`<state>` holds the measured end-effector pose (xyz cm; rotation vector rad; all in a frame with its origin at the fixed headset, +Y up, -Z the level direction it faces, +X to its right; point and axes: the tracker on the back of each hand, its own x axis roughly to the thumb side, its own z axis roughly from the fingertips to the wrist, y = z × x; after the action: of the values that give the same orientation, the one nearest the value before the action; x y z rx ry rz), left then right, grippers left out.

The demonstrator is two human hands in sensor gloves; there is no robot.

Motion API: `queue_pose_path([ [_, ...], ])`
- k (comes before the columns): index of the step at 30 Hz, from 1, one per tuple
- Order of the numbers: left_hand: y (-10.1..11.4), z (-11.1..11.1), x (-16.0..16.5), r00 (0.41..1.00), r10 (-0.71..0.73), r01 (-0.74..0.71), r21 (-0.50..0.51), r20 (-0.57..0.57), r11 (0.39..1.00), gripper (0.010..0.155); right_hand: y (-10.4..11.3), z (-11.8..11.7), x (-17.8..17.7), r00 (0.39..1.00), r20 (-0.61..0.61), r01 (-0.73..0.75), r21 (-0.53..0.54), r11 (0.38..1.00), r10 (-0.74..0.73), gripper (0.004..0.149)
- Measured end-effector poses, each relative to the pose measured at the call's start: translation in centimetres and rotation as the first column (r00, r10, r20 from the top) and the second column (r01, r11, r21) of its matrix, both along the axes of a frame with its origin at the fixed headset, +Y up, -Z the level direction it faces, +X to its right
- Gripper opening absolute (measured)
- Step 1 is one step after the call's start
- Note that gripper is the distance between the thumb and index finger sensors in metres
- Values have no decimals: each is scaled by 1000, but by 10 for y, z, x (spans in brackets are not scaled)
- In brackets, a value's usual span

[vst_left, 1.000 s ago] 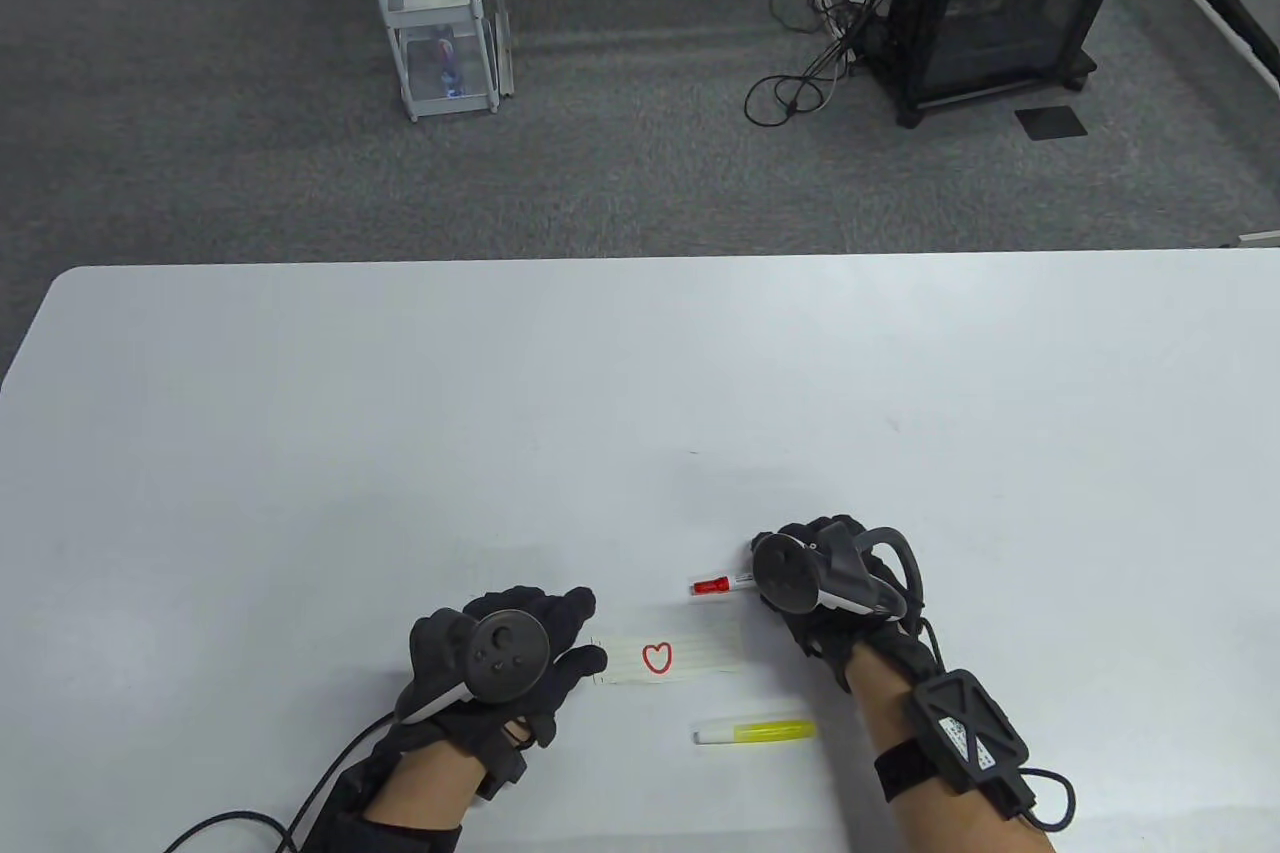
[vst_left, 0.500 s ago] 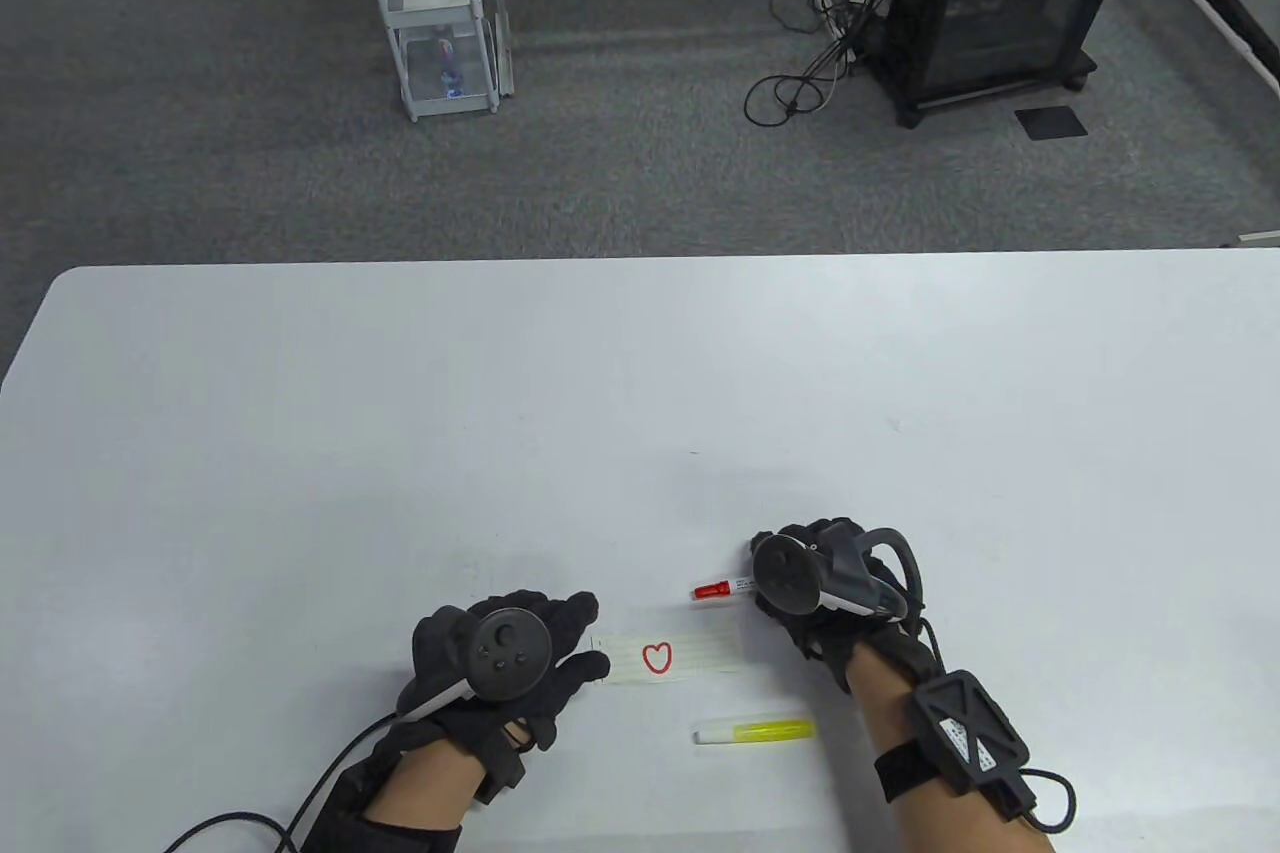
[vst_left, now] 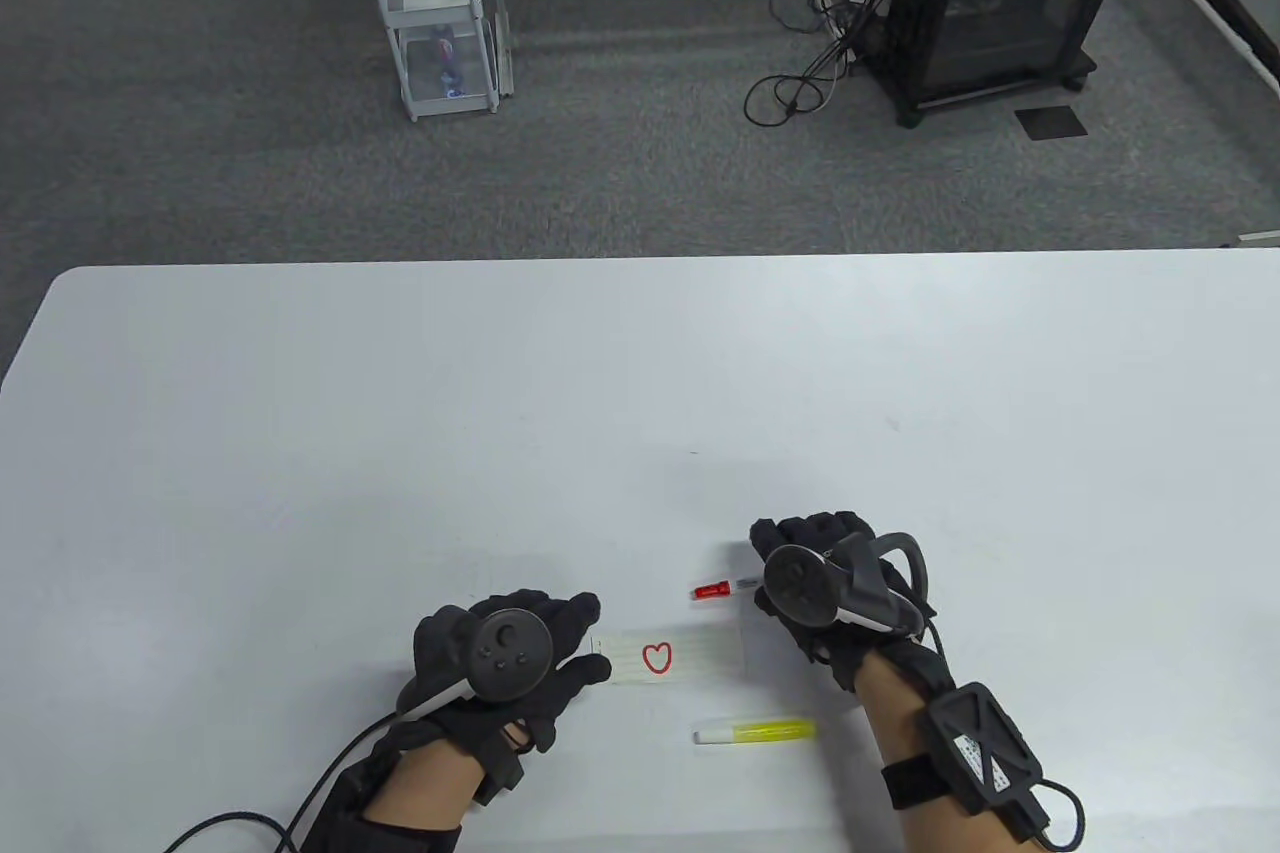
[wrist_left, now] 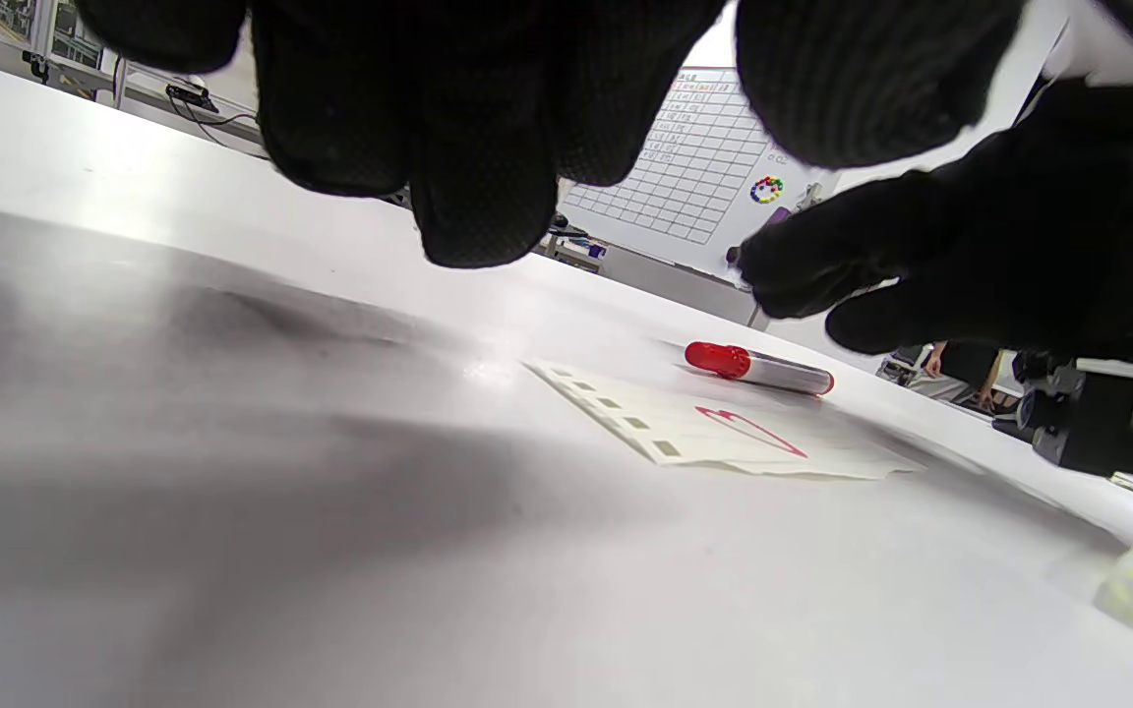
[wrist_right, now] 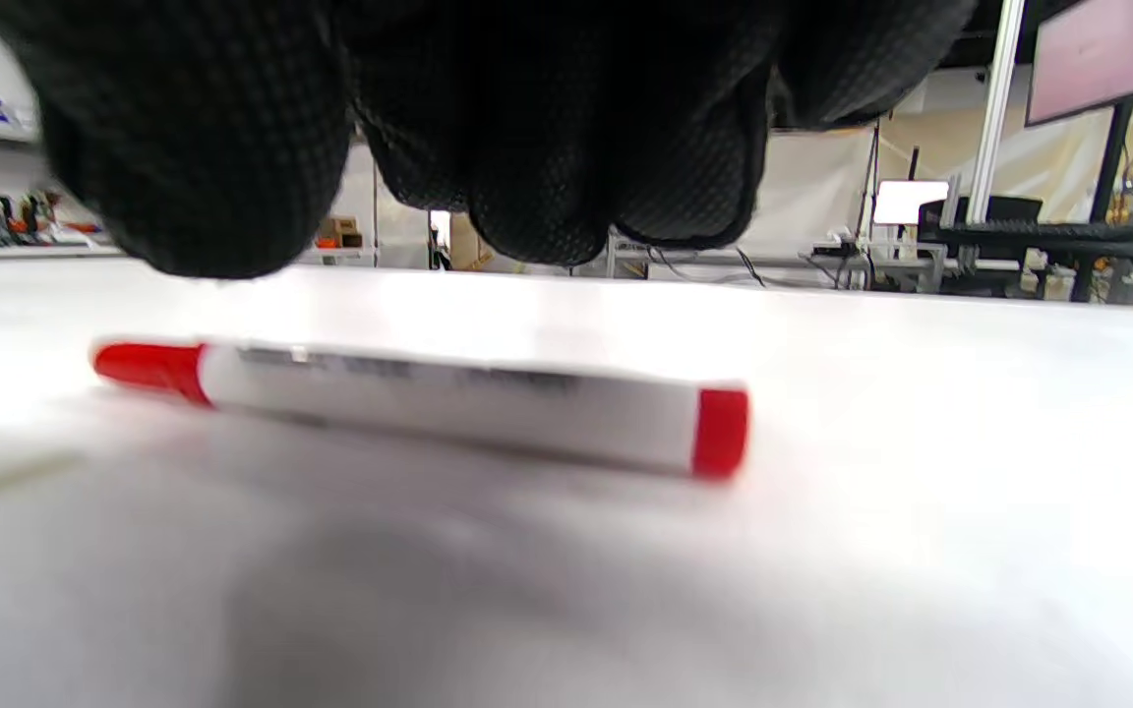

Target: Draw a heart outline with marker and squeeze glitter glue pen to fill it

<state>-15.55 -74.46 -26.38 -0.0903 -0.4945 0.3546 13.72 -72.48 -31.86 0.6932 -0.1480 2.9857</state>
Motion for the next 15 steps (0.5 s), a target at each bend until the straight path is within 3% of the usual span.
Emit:
queue_pose_path([
  [6,-1,0,1,1000,-7,7,-2,10,1000,68,39,24,-7,994,-65,93,35,995,-90,76],
  [9,-2,-1,1,1000,-20,20,-3,15,1000,68,51,36,-13,995,-88,54,-19,998,-56,76],
  [12,-4,-1,2,999,-33,33,-6,21,999,68,55,49,-21,992,-119,-39,-52,998,32,76],
  [15,-4,0,2,999,-36,36,-8,23,999,68,46,65,-26,978,-167,-139,-92,986,122,76],
])
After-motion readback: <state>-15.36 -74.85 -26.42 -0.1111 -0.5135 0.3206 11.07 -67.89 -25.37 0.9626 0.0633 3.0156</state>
